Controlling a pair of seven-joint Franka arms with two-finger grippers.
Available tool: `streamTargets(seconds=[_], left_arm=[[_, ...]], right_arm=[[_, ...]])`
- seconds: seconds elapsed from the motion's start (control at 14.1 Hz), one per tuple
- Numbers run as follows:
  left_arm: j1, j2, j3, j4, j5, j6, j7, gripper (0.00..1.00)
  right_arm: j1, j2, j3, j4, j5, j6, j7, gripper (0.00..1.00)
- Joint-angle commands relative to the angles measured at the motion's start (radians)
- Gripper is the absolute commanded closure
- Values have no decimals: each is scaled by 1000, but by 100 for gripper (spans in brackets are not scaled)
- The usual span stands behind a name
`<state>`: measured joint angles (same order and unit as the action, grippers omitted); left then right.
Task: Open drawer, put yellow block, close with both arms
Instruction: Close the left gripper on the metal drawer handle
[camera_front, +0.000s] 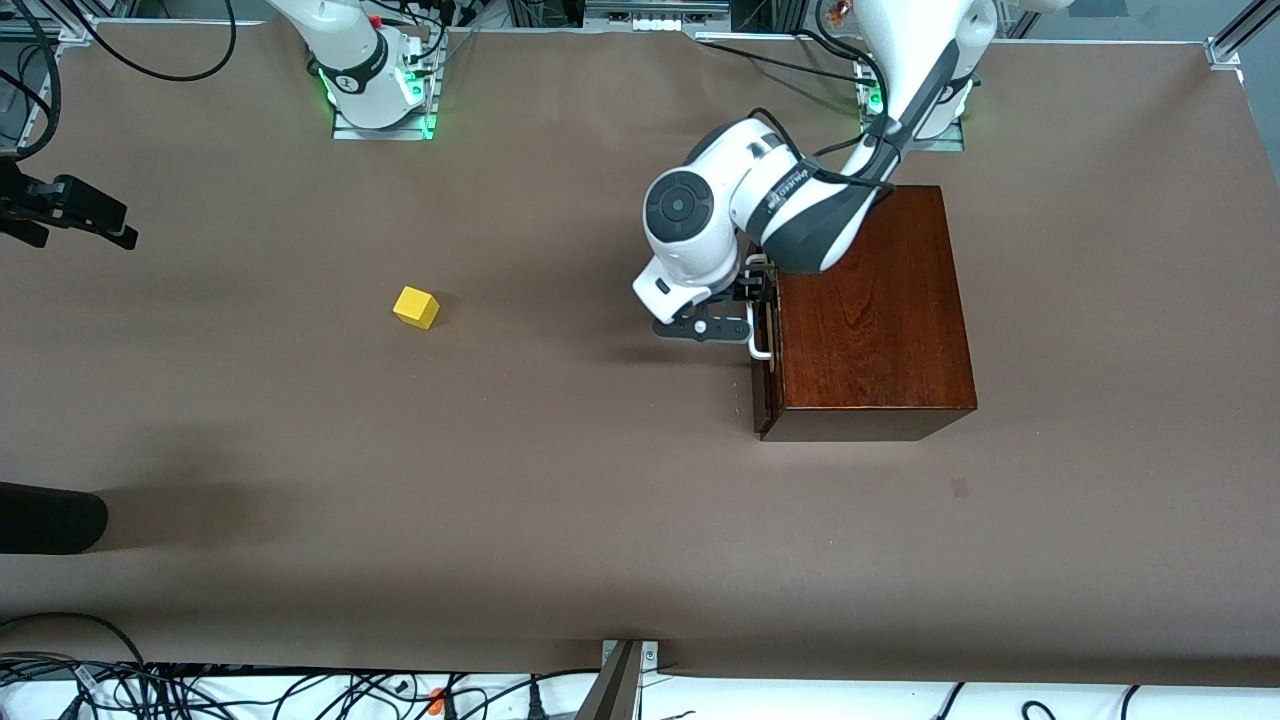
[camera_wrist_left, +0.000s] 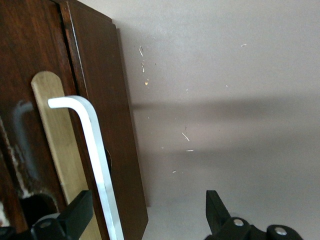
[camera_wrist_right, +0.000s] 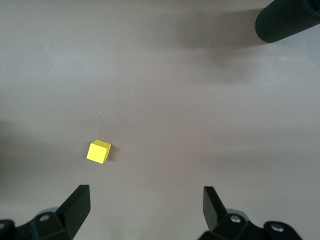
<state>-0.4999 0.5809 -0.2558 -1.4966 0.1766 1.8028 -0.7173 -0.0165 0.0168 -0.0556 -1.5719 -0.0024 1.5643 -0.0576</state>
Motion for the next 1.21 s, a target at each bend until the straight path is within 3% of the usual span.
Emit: streamTargets(seconds=[0.0, 1.13], left_arm=[[12, 4, -5, -8, 27, 18, 18, 0], [8, 30, -8, -34, 49, -3, 16, 0]], right_arm=[[-7, 5, 5, 23, -7, -17, -2, 0], [-8, 5, 5, 24, -5, -17, -2, 0]])
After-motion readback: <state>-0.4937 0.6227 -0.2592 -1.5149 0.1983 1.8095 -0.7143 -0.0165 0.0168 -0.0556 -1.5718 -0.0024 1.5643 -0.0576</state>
